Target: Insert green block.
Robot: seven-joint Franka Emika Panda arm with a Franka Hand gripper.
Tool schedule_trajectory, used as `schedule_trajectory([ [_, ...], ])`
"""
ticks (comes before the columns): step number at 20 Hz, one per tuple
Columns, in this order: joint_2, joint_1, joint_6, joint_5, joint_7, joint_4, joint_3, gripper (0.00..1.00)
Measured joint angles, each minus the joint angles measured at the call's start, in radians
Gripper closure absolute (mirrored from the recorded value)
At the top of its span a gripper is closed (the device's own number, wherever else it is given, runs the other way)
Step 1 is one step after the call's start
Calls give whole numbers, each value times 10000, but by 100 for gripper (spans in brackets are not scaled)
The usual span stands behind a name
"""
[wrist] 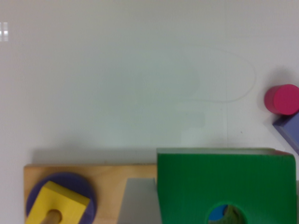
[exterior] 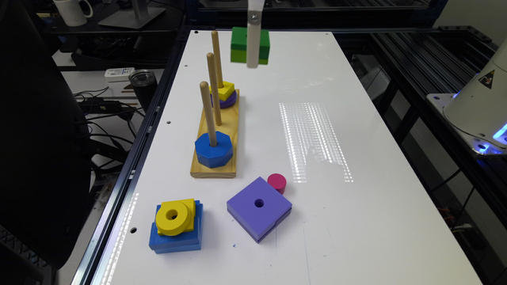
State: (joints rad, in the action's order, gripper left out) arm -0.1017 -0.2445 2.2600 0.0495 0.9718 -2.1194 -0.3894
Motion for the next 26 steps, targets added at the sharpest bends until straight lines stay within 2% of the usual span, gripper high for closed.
schedule_trajectory([
  [2,-260,2,0,141,265,245,-189,100],
  [6,-698,8,-3,408,695,656,-484,100],
  [10,-1071,23,-8,649,1055,1005,-727,100],
  [13,-1269,49,-16,789,1253,1196,-834,100],
  [22,-1547,128,-30,949,1493,1496,-959,100],
  [26,-1562,129,-32,959,1506,1514,-975,100],
])
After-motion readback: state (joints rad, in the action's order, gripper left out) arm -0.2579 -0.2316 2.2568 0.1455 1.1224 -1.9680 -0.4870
